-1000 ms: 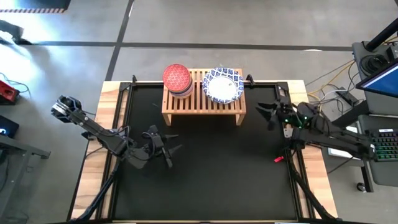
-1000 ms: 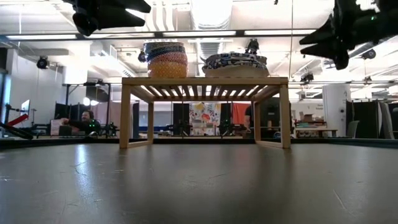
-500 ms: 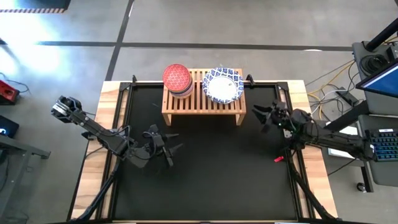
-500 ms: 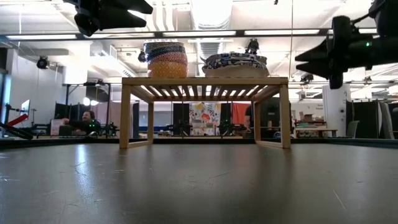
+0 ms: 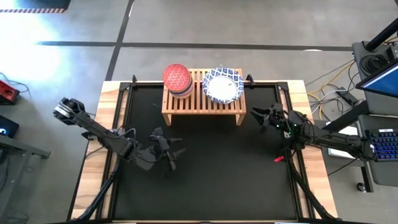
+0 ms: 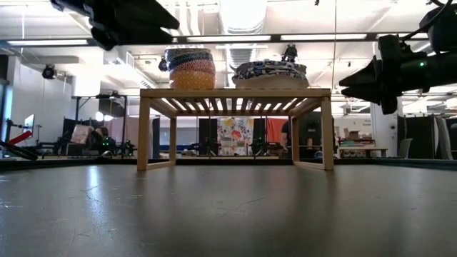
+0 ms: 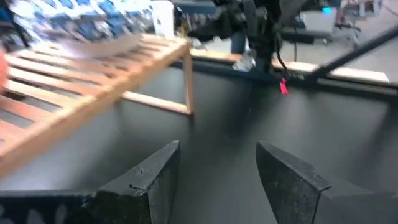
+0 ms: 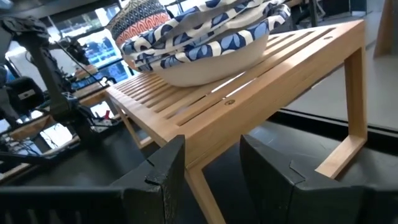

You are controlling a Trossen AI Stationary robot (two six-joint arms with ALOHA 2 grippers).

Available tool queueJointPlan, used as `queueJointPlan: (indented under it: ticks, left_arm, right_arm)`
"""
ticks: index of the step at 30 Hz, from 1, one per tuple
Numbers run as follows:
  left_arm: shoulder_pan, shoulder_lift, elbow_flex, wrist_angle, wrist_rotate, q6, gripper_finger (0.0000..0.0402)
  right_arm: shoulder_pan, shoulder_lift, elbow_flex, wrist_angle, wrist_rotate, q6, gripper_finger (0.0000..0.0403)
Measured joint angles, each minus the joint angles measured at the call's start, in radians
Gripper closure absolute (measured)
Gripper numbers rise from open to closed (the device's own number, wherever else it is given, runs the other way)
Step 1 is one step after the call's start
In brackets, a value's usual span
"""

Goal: Place and stack bowls onto a shelf
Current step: Return to Home Position

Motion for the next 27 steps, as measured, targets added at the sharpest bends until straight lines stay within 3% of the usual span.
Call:
queueJointPlan:
  ticks: [10,14,20,27]
  left_arm:
    - [0.094,0.095,-0.002,-0.098,0.092,-0.080,0.0209]
    - [0.126,0.061,-0.014,-0.184,0.122,-0.062,0.0209]
    - [0.168,-0.051,-0.104,-0.184,0.144,-0.049,0.0209]
    - [0.187,-0.294,-0.360,0.174,0.145,0.114,0.0209]
  right_arm:
    - [0.000,0.000,0.000,-0.001,-0.001,-0.023,0.0260]
    - [0.000,0.000,0.000,-0.001,-0.002,-0.023,0.0260]
    - [0.000,0.000,0.000,-0.001,-0.002,-0.022,0.0259]
    - [0.000,0.000,0.000,-0.001,-0.004,-0.022,0.0261]
